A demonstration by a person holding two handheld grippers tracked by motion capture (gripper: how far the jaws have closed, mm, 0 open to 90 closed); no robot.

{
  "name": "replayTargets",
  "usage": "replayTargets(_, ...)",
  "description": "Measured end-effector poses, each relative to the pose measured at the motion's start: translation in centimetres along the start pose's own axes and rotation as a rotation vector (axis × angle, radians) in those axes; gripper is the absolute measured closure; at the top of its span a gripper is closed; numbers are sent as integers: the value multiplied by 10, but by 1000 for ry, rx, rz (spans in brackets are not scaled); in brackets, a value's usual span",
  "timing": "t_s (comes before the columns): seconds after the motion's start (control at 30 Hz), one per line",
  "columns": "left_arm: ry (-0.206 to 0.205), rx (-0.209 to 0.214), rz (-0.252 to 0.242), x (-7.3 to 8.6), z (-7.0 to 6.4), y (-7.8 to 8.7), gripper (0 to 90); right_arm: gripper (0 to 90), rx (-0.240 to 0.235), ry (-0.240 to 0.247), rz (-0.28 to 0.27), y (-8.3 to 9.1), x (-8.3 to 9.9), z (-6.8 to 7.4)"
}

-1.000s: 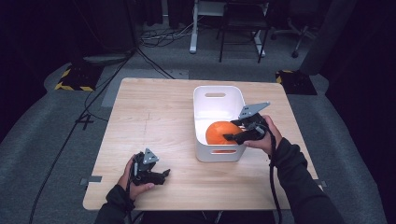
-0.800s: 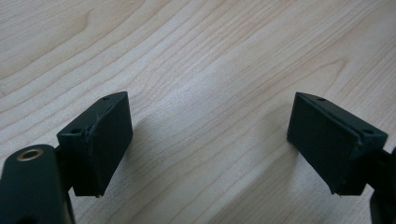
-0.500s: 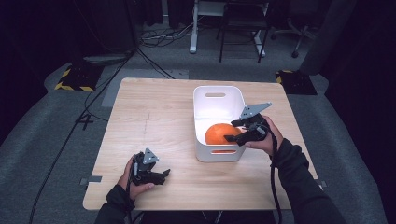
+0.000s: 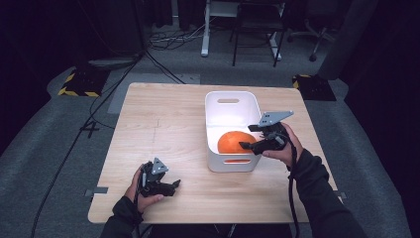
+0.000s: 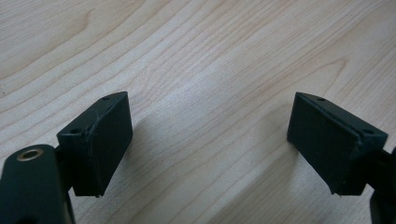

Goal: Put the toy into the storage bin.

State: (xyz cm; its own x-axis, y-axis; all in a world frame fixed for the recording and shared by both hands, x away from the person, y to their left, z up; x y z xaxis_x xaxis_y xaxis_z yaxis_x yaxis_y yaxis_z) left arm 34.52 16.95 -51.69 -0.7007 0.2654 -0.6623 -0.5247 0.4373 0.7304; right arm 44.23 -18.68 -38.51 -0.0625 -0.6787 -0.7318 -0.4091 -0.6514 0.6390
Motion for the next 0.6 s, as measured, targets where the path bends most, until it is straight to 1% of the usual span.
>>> replayTargets(0.13,-1,-2,-1,0,0,0,146,256,11,-3,-5,1,0,0)
replayTargets(0.2,2,-3,1,0,0,0,146,248,22,6,-16,2,-1,1)
replayTargets(0.37,0,0,-1,0,0,0,146,246,35,8,-19,6,-2,1)
replayTargets(0.4,2,5,2,0,0,0,146,244,45,13,-23,7,-2,1)
replayTargets(0.47,7,4,3,0,-1,0,146,243,50,15,-25,8,-2,1)
replayTargets(0.5,5,-2,2,0,0,0,146,235,69,15,-31,9,-2,1)
replayTargets(0.57,2,-3,1,0,0,0,146,237,74,15,-31,9,-2,1)
replayTargets(0.6,2,3,1,0,0,0,146,237,79,16,-27,10,-2,1)
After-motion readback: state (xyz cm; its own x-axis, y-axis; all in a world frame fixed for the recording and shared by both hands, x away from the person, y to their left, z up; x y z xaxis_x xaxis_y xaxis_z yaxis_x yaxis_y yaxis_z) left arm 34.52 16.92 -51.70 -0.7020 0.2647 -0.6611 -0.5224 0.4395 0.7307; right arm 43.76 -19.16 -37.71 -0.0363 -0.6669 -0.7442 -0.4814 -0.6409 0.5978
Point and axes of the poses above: each handheld gripper's, and its own axes: y roughly backward along the jaws, x roughly out of its underside, z roughly to its left, the point moved 2 cm from there along -y, roughly forward along the jaws, and after that the axes turned 13 degrees about y, right-handed, at the moved point
